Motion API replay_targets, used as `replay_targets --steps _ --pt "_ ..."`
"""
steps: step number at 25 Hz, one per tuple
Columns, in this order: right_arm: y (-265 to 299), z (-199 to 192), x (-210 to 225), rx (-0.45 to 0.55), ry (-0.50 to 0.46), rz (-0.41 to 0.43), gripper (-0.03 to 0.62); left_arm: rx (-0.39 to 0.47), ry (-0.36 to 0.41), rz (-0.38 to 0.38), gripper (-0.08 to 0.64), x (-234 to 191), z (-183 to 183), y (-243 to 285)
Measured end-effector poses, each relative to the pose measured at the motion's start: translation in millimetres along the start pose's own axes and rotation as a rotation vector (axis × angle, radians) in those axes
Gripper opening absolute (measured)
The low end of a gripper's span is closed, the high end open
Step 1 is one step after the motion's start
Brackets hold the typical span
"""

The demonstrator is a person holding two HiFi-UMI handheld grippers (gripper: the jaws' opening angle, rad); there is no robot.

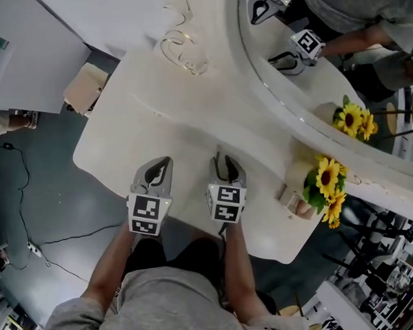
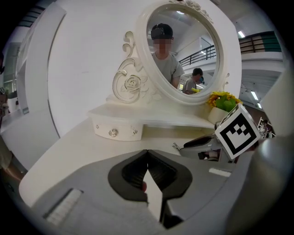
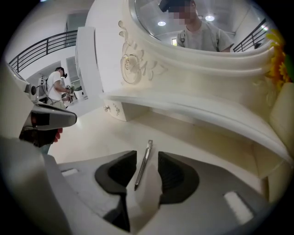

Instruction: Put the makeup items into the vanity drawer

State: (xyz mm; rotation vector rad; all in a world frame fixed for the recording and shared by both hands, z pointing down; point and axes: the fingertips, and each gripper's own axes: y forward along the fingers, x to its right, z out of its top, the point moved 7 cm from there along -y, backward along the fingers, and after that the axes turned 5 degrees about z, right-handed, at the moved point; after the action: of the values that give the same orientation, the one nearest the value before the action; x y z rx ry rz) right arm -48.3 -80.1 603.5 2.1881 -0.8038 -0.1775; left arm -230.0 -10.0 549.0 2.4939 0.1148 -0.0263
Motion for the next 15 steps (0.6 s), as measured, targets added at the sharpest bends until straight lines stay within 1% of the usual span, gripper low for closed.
replay_targets --steps 7,9,13,15 --pt "9.8 3.6 -2.2 -0.041 -0.027 0.011 0.149 -0.009 -0.024 0.025 0.011 -7.5 -7.9 -2.7" --pt "11.2 4.0 -2.1 -0.054 -0.031 0.012 0.130 -0.012 -0.028 0.030 0.011 -8.6 -9.3 -3.6" --pt "11.6 3.8 -2.3 -0.069 -0.041 0.003 0.117 -0.013 -0.032 0.034 0.011 -9.8 -9.8 -4.0" --pt "11.2 4.1 -2.0 -0.069 -0.046 -0.001 0.094 -0.012 -0.032 0.034 0.011 -9.8 -9.3 -3.8"
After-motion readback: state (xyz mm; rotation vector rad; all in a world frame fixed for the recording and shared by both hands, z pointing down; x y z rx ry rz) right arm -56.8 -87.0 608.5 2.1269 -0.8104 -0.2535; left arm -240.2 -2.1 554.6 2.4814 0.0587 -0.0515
